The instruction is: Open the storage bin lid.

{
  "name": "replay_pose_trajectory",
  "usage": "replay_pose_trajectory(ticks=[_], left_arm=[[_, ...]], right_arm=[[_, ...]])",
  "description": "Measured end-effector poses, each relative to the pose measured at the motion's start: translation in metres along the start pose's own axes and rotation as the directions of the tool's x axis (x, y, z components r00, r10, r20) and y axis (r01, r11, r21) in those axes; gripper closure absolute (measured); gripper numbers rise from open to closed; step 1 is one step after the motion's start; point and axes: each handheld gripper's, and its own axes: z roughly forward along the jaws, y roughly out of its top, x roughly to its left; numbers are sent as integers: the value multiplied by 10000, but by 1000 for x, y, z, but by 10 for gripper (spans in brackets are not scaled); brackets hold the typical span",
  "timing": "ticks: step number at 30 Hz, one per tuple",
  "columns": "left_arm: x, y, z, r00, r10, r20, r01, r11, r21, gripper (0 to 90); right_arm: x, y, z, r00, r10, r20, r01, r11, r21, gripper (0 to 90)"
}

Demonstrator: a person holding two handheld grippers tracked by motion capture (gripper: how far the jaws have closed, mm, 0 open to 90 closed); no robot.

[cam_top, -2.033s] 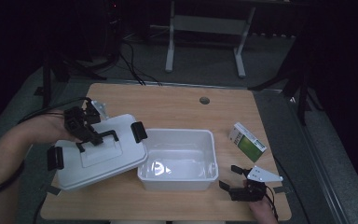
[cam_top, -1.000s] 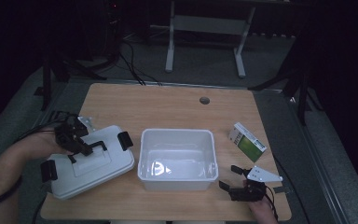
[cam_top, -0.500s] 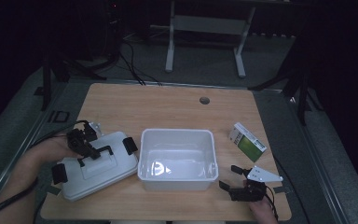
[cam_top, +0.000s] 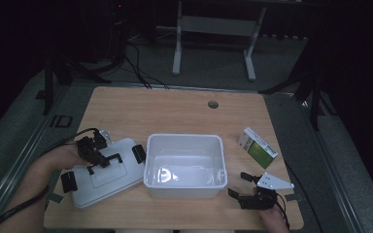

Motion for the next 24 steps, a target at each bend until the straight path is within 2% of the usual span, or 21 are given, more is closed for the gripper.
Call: replay_pose_trajectory(ticks=[3, 8, 9, 10, 17, 18, 19, 20, 21, 23, 24], left_arm=[[0, 1, 2, 9999, -56, 93, 57, 9998, -181, 835], [2, 3, 2, 9999, -59, 82, 59, 10000, -24, 833], [3, 4, 1, 10000, -17, -48, 17, 10000, 12, 827], [3, 4, 0, 9999, -153, -13, 153, 9999, -35, 817], [5, 6, -4, 9988, -183, -460, 189, 9997, 120, 596], [5, 5, -5, 9990, -263, -352, 264, 9996, 29, 581], [5, 5, -5, 9990, -263, -352, 264, 9996, 29, 529], [5, 6, -6, 9980, -458, -425, 459, 9989, -1, 529], [5, 6, -6, 9980, -536, -345, 536, 9986, -5, 475], [5, 6, -5, 9968, -567, -560, 577, 9982, 163, 439], [5, 6, -4, 9970, -602, -495, 611, 9980, 179, 412]], right_arm=[[0, 0, 0, 10000, 15, -13, -15, 10000, -30, 140], [0, 0, 0, 10000, 24, -24, -24, 10000, 7, 140], [0, 0, 0, 10000, 25, -25, -25, 10000, 4, 140], [0, 0, 0, 10000, 23, -28, -23, 10000, -3, 140], [1, 1, 1, 9999, 54, -105, -53, 10000, 64, 140], [1, 0, 1, 9999, 48, -101, -47, 10000, 79, 140], [1, 0, 1, 9999, 48, -101, -47, 10000, 79, 140], [1, 0, 1, 9999, 38, -104, -37, 10000, 87, 140], [0, 0, 1, 10000, 69, -59, -69, 9999, 105, 140], [1, 0, 2, 9999, 65, -78, -63, 9998, 211, 140], [1, 0, 2, 9999, 43, -94, -41, 9998, 208, 140]])
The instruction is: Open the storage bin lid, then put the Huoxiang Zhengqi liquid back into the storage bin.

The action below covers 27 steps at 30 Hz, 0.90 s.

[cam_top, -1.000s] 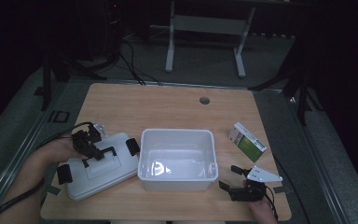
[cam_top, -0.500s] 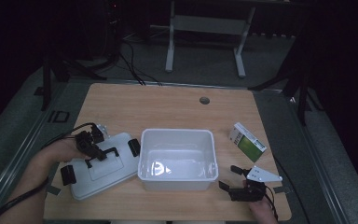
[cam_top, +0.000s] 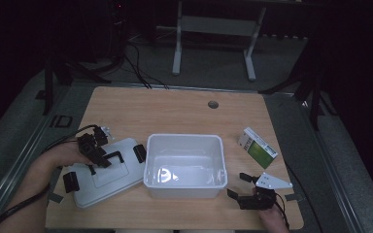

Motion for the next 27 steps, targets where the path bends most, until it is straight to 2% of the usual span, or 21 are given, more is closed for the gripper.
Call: replay_pose_trajectory(ticks=[4, 7, 10, 14, 17, 23, 27], left_arm=[[-1, -2, 1, 10000, -19, 38, 18, 9998, 219, 332], [-2, -2, -2, 10000, 15, -48, -14, 9998, 207, 332], [-3, -2, -5, 10000, 42, -42, -41, 9999, 126, 332], [-4, -2, -8, 9999, 92, -145, -91, 9999, 120, 331], [-5, -3, -9, 9999, 121, -112, -119, 9998, 128, 331], [-5, -7, -8, 10000, 44, -15, -44, 10000, 56, 332], [-5, -7, -9, 9999, 73, 70, -73, 10000, 17, 332]], right_arm=[[0, 0, 0, 9999, -16, -112, 16, 10000, 42, 140], [-1, 3, -3, 9998, 121, -124, -122, 9999, -88, 140], [-2, 7, -8, 9999, 48, 145, -45, 9999, -153, 140], [-5, 8, -15, 9991, 227, 346, -216, 9992, -325, 140], [-7, 12, -24, 9975, 242, 667, -214, 9989, -418, 140], [-15, 27, -44, 9926, 471, 1116, -367, 9949, -941, 142], [-23, 39, -58, 9870, 470, 1534, -292, 9927, -1166, 145]])
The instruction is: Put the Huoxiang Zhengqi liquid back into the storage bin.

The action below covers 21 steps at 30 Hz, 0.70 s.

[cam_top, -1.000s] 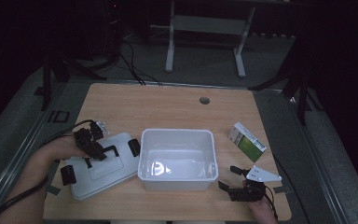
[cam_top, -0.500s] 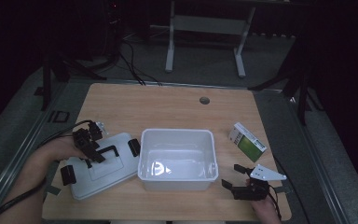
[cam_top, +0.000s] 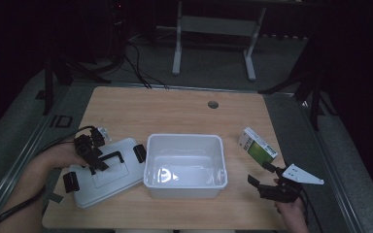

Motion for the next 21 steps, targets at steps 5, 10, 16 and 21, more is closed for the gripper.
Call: replay_pose_trajectory(ticks=[5, 10, 16, 21], left_arm=[[-1, -1, 0, 10000, -13, -22, 13, 10000, 80, 332], [0, -3, 1, 10000, -24, 71, 23, 10000, 80, 332], [0, -3, 0, 10000, -10, 81, 10, 10000, -7, 332], [0, -2, 0, 10000, -27, 66, 27, 10000, 33, 332]], right_arm=[[-11, 18, -10, 9975, -153, 687, 157, 9999, -55, 144], [-22, 31, -10, 9919, -475, 1180, 431, 9983, 394, 133], [-36, 40, -1, 9931, -438, 1087, 327, 9942, 1023, 120], [-48, 44, 12, 9926, -601, 1058, 412, 9841, 1729, 150]])
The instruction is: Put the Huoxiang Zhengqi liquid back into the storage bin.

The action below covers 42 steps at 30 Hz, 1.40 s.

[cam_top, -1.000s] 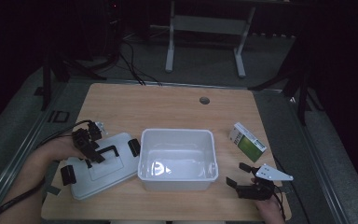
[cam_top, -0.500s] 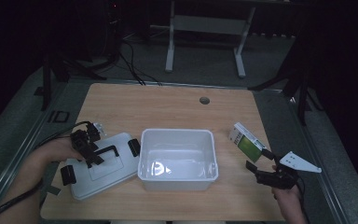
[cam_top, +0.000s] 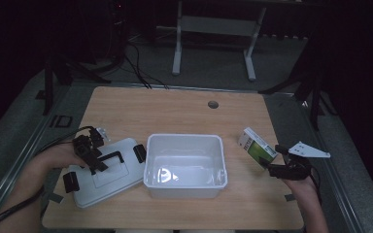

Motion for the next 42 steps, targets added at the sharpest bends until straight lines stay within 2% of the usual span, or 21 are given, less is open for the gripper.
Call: replay_pose_trajectory(ticks=[9, 11, 15, 21, 27, 37, 39, 42], left_arm=[[0, 0, -1, 10000, 47, -77, -47, 10000, -6, 332], [0, 0, -1, 10000, 12, -70, -12, 10000, -8, 332], [0, 1, -2, 10000, 39, -44, -39, 10000, 10, 332], [-1, 2, 0, 10000, 61, 10, -61, 9999, 103, 331], [-1, 1, 2, 10000, 36, 35, -37, 9998, 195, 332], [-1, 0, 2, 9999, 35, 132, -37, 9999, 145, 332], [-1, 1, 3, 9999, 24, 148, -26, 9998, 186, 332], [-1, 1, 4, 9999, 57, 132, -61, 9996, 283, 331]], right_arm=[[-22, 10, 17, 10000, 40, -38, -37, 9968, 800, 217], [-25, 12, 20, 10000, -16, 59, 10, 9944, 1056, 234], [-32, 17, 26, 9998, -108, -148, 131, 9864, 1639, 282], [-35, 23, 37, 9991, -306, -289, 371, 9645, 2613, 311], [-37, 28, 45, 9986, -314, -429, 432, 9491, 3119, 319], [-44, 37, 55, 9992, -340, -228, 404, 9131, 4058, 352], [-45, 40, 57, 9989, -326, -324, 432, 9064, 4201, 352], [-45, 43, 60, 9985, -328, -438, 493, 8875, 4582, 352]])
